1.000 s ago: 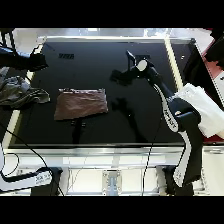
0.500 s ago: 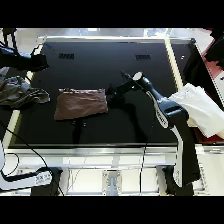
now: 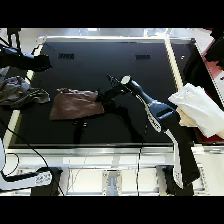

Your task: Fold the shirts.

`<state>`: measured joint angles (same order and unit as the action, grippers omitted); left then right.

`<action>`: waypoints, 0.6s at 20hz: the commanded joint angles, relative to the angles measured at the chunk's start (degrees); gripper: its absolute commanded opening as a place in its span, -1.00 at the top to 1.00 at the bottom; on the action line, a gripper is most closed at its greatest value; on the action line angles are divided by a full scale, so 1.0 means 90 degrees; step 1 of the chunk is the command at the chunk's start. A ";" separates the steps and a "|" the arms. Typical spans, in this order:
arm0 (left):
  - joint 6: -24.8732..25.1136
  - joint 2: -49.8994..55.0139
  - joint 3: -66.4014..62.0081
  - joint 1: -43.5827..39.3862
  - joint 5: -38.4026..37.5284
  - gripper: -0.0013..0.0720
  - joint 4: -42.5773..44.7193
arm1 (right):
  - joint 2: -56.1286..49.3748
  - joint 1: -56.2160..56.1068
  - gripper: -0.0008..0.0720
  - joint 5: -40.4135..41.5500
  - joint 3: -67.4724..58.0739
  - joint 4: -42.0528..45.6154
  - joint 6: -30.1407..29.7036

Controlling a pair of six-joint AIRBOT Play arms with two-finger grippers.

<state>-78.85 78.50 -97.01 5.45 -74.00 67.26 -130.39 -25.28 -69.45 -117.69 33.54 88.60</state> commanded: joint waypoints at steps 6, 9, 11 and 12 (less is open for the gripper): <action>0.0022 0.0000 0.0002 -0.0015 -0.0102 0.93 -0.0010 | 0.0903 0.1593 0.82 -0.0896 -0.0175 -0.0036 -0.0364; 0.0022 0.0000 0.0002 -0.0012 -0.0100 0.93 -0.0238 | 0.1319 0.2494 0.82 -0.0954 -0.0175 -0.0219 -0.0355; 0.0022 0.0002 0.0002 -0.0012 -0.0095 0.93 -0.0510 | 0.1460 0.2807 0.79 -0.0974 -0.0175 -0.0389 -0.0357; 0.0022 0.0002 0.0002 -0.0012 -0.0097 0.93 -0.0571 | 0.1472 0.2868 0.64 -0.1015 -0.0175 -0.0340 -0.0367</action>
<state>-78.63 78.50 -97.01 5.39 -74.89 64.60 -119.09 -3.73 -76.97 -119.20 31.70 85.49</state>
